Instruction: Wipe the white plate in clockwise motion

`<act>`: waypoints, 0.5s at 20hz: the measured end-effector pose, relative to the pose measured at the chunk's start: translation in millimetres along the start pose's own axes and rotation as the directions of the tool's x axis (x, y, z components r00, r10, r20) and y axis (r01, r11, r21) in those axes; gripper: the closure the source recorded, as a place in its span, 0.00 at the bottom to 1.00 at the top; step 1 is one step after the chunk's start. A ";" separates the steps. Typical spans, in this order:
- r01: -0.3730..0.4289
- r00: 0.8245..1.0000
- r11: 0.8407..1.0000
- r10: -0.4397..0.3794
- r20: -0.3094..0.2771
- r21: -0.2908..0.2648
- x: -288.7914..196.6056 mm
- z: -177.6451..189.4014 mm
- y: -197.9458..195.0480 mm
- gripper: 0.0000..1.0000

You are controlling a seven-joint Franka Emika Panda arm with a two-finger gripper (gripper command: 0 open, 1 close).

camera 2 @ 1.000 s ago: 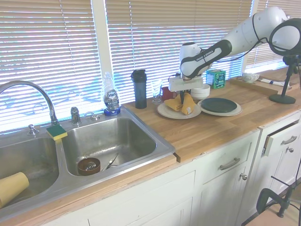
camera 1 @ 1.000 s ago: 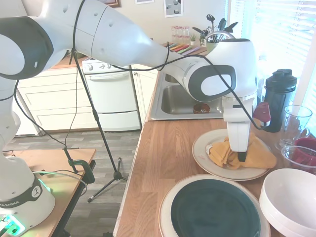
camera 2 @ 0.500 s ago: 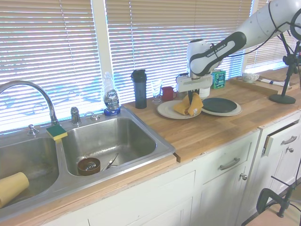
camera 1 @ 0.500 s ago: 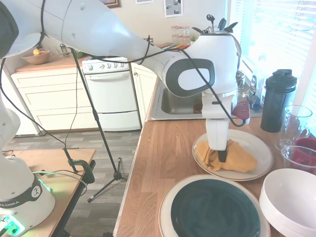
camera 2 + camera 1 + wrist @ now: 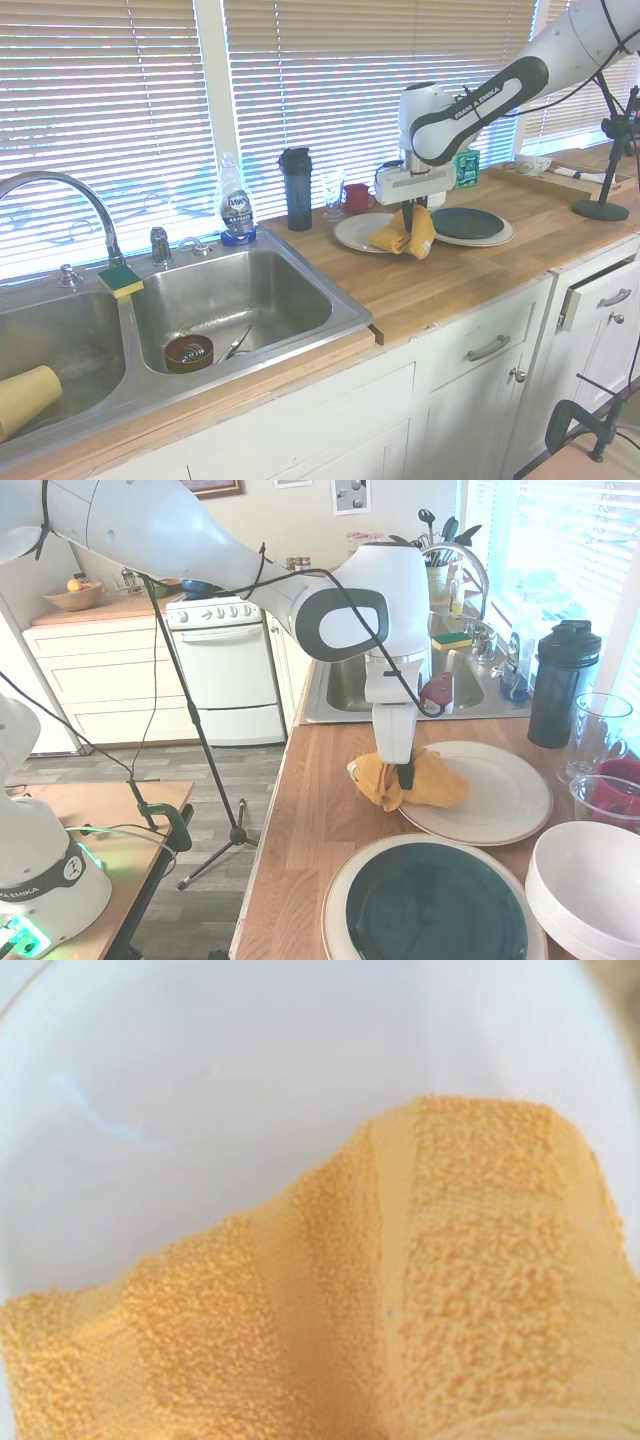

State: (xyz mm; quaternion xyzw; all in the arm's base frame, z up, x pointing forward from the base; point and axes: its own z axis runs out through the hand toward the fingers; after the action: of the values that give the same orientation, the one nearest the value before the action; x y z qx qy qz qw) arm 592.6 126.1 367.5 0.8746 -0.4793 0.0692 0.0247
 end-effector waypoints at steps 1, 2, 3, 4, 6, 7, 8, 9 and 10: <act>0.003 1.000 1.000 -0.003 0.003 0.000 -4.6 -0.3 -0.7 1.00; 0.006 1.000 1.000 -0.006 0.006 0.001 -9.0 -0.4 -2.0 1.00; 0.008 1.000 1.000 -0.008 0.008 0.002 -12.9 -0.5 -3.1 1.00; 0.012 1.000 1.000 -0.012 0.012 0.002 -17.0 -0.4 -4.5 1.00; 0.021 1.000 1.000 -0.021 0.023 0.005 -27.0 -0.2 -7.8 1.00; 0.028 0.999 1.000 -0.028 0.028 0.006 -32.8 -0.1 -9.7 1.00; 0.036 0.999 0.999 -0.036 0.031 0.007 -39.0 -0.4 -11.8 1.00; 0.040 0.999 0.999 -0.040 0.033 0.010 -45.7 -1.4 -14.4 1.00; 0.045 0.998 0.999 -0.045 0.034 0.013 -52.3 -2.6 -17.0 1.00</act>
State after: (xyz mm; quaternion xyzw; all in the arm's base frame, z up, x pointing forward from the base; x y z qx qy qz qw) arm 578.9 179.3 362.9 0.8864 -0.4594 0.0565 0.0130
